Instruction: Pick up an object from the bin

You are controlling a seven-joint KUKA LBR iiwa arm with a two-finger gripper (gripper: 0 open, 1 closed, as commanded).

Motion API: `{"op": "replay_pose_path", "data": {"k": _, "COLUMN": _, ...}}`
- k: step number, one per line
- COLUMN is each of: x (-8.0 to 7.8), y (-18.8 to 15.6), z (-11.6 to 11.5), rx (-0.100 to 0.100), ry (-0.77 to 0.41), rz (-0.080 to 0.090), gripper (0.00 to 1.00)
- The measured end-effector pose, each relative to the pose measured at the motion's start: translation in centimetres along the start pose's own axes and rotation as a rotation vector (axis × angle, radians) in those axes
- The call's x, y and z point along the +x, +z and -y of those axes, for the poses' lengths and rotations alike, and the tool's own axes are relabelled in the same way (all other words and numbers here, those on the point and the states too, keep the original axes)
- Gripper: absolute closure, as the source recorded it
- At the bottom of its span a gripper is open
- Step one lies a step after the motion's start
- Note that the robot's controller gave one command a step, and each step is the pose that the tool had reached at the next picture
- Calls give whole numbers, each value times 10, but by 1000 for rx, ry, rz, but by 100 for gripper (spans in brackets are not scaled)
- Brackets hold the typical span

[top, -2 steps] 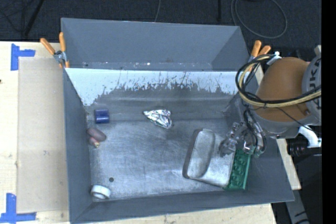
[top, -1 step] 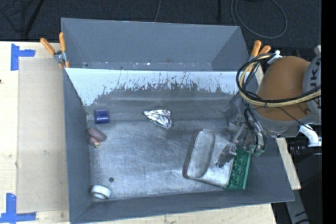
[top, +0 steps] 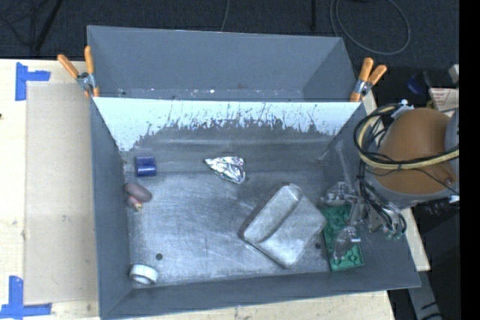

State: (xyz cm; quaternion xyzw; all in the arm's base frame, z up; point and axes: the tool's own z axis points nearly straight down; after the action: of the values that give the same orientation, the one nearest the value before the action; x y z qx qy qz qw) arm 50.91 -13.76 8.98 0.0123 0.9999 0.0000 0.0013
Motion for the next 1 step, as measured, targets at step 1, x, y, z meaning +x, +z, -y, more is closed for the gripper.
{"op": "replay_pose_path", "data": {"k": 1, "x": -2, "y": -1, "z": 0, "rx": 0, "ry": 0, "rz": 9, "gripper": 100}}
